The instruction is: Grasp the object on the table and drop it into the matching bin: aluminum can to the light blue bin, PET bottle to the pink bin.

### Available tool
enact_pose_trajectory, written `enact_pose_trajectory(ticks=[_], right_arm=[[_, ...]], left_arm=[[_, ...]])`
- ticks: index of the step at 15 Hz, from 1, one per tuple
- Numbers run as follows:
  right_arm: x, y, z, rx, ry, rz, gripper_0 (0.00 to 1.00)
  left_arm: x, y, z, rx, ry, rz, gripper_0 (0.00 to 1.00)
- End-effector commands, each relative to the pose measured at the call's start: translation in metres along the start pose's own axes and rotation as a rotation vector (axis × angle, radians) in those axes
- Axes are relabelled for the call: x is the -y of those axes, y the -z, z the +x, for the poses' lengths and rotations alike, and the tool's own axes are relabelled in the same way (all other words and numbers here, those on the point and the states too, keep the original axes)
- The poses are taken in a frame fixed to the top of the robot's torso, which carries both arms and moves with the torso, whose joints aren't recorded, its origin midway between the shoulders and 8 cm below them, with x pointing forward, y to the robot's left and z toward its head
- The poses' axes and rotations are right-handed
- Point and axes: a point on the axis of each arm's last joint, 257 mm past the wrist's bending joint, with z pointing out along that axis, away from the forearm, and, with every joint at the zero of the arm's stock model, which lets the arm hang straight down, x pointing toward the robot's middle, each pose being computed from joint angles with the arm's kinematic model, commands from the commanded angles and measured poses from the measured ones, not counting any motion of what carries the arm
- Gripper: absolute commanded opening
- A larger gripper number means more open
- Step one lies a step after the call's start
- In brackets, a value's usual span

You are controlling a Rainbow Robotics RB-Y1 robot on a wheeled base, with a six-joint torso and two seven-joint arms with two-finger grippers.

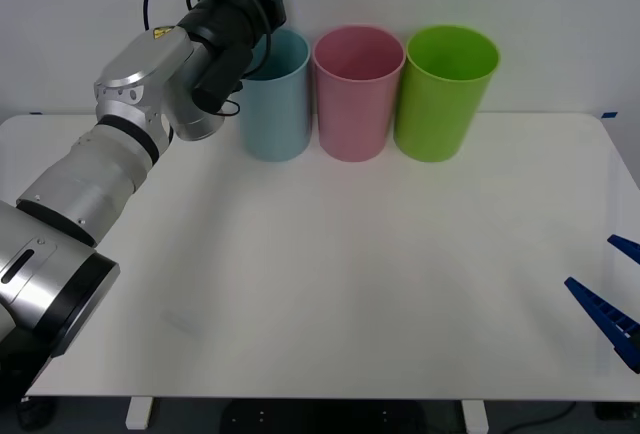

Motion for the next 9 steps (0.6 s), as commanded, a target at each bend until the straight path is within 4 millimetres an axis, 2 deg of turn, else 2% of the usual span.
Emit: enact_pose_trajectory(ticks=[1, 5, 6, 7, 8, 9], right_arm=[[0.0000, 0.0000, 0.0000, 0.000, 0.000, 0.000, 1.00], [0.0000, 0.0000, 0.0000, 0.000, 0.000, 0.000, 1.00], [0.0000, 0.0000, 0.0000, 0.000, 0.000, 0.000, 1.00], [0.0000, 0.0000, 0.0000, 0.000, 0.000, 0.000, 1.00], [0.0000, 0.0000, 0.0000, 0.000, 0.000, 0.000, 1.00], [0.0000, 0.0000, 0.0000, 0.000, 0.000, 0.000, 1.00]], left_arm=[[0.0030, 0.0000, 0.0025, -0.003, -0.003, 0.002, 0.00], [0.0030, 0.0000, 0.0025, -0.003, -0.001, 0.002, 0.01], [0.0016, 0.0000, 0.0018, -0.002, 0.004, 0.000, 0.07], [0.0016, 0.0000, 0.0019, -0.002, 0.005, 0.000, 0.19], [0.0016, 0.0000, 0.0019, -0.002, 0.008, 0.000, 0.83], [0.0002, 0.0001, 0.0012, -0.002, 0.008, -0.001, 1.00]])
